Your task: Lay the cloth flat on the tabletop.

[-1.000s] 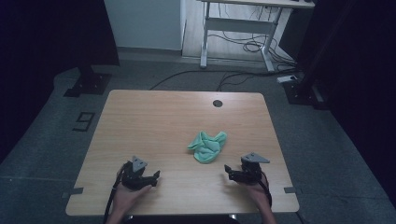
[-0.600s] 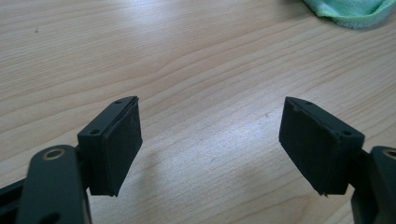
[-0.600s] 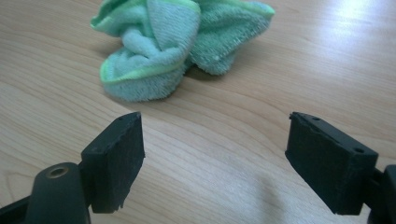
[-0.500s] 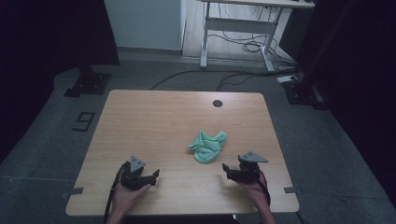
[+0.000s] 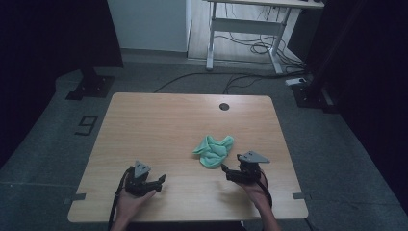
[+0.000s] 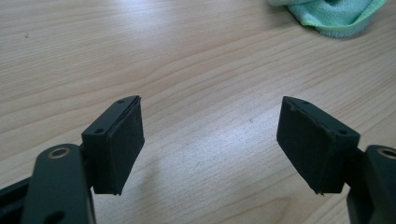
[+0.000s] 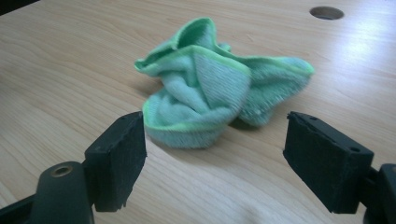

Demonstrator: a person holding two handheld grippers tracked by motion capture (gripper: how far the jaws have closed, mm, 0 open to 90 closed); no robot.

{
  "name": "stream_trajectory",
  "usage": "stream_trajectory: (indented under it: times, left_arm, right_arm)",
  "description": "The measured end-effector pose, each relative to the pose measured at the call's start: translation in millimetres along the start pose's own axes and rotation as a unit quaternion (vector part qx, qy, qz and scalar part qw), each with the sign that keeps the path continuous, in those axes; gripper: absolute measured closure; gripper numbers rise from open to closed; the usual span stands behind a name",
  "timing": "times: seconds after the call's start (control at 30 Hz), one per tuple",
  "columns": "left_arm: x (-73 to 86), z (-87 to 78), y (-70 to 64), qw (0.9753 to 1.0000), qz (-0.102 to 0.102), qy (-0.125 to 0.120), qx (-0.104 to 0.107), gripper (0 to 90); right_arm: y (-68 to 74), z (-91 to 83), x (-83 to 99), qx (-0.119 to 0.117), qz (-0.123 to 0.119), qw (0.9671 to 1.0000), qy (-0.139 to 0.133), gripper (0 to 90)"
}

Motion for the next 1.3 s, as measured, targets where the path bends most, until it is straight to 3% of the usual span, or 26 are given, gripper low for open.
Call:
stream_trajectory:
  times: [0.2,0.67,0.83,1.0,1.3]
  left_arm:
    - [0.1,-0.5,-2.8,1.0000,0.004,0.001,0.002,23.9]
    - [1.0,-0.4,-4.8,1.0000,0.005,0.001,0.005,24.6]
    - [1.2,-1.8,-4.3,1.0000,0.005,0.001,0.005,25.2]
    - [1.4,-2.8,-3.4,1.0000,0.002,-0.001,0.005,25.7]
    - [2.0,-3.0,-4.5,1.0000,0.005,0.000,0.006,25.7]
  right_arm:
    - [11.7,6.8,-7.1,-0.007,-0.012,0.9999,0.000,20.9]
    - [18.8,27.5,-18.0,-0.012,-0.017,0.9998,0.005,21.3]
    - [24.7,43.6,-17.8,-0.013,-0.024,0.9995,0.018,20.1]
    - [27.2,60.0,-14.2,0.002,-0.034,0.9989,0.033,19.1]
    - [24.4,80.4,1.9,0.010,-0.045,0.9966,0.068,22.8]
Point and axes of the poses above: each handheld gripper's, and its own axes: z roughly forward along the jaws, x roughly out of its underside, y roughly to its left, the point moved 6 cm from there along z, roughly forward along the jaws, and after that the axes turned 13 degrees about x, right-handed, at the moved point
